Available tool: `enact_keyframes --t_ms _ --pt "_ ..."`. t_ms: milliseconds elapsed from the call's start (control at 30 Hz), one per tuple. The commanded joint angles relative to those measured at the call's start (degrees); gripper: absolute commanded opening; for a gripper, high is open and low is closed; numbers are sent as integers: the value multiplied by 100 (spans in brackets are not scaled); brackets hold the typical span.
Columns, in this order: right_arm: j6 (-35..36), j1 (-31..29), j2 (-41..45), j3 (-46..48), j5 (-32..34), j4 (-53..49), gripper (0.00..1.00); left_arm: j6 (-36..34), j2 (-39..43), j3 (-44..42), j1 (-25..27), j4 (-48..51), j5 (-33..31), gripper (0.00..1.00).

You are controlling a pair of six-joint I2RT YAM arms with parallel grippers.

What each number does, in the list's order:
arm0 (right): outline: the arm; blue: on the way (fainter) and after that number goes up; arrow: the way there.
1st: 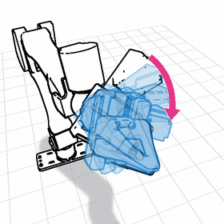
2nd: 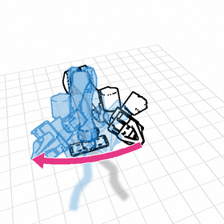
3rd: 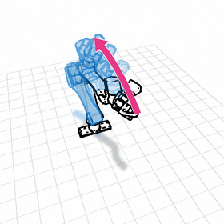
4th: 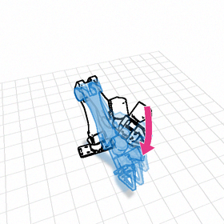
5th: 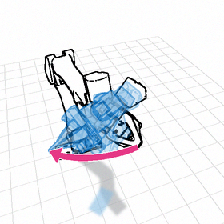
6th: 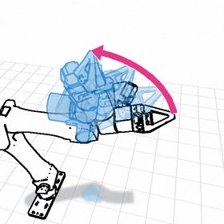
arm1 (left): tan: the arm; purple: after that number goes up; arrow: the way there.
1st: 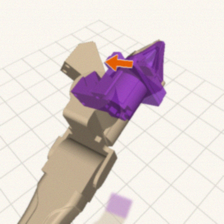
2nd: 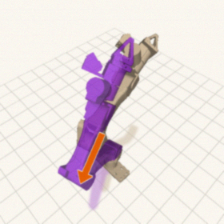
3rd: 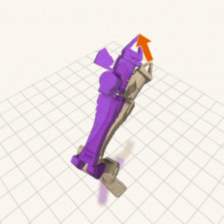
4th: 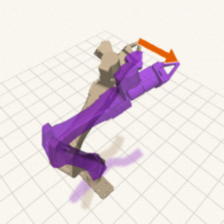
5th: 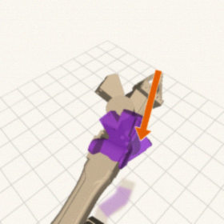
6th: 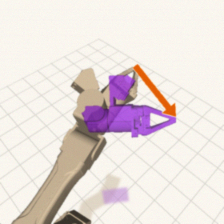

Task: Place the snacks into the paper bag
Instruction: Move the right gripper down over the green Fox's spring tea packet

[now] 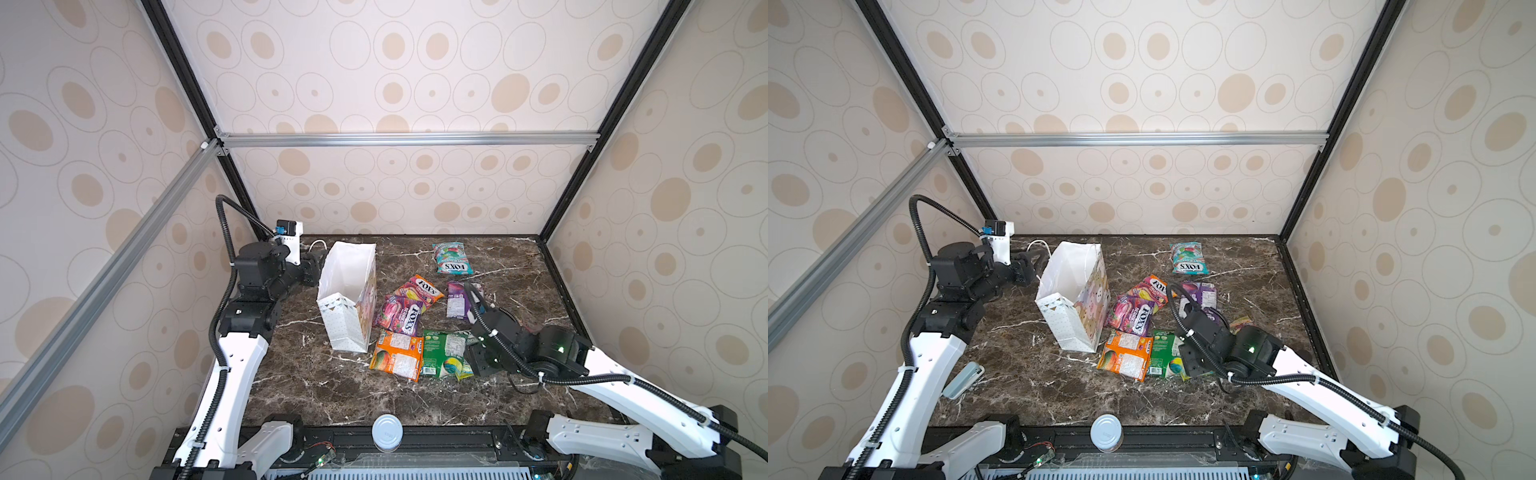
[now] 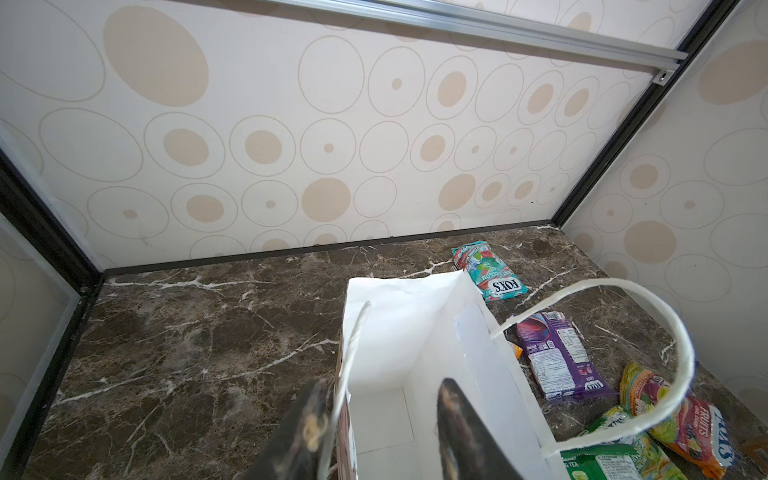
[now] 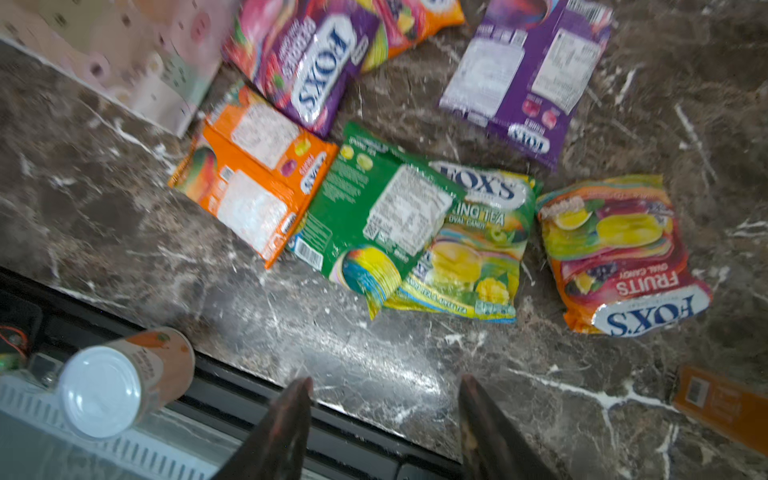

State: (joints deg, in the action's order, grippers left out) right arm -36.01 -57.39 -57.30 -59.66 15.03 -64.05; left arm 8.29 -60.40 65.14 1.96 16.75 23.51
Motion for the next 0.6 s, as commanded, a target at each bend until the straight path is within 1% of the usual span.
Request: enact_keyframes --t_ms 0,133,267,367,400,467,567 --pt "-632 -399 -102 329 286 -157 59 12 -33 87 -37 -48 57 43" --pt "-568 -649 -484 385 706 -55 60 33 23 44 -33 -82 10 43" --pt "-420 -729 -610 546 789 170 60 19 65 -1 -33 -89 -216 43" --pt "-478 -802 -687 794 897 378 59 9 46 8 -32 -89 -214 43" --pt "-484 -828 -723 862 882 471 57 22 46 -31 -37 -132 -232 43" --pt "-676 -945 -855 937 952 593 55 57 -16 -4 -36 -107 -179 43" --pt "-992 -1176 -1110 1017 1212 684 56 57 -95 71 -31 -57 53 42"
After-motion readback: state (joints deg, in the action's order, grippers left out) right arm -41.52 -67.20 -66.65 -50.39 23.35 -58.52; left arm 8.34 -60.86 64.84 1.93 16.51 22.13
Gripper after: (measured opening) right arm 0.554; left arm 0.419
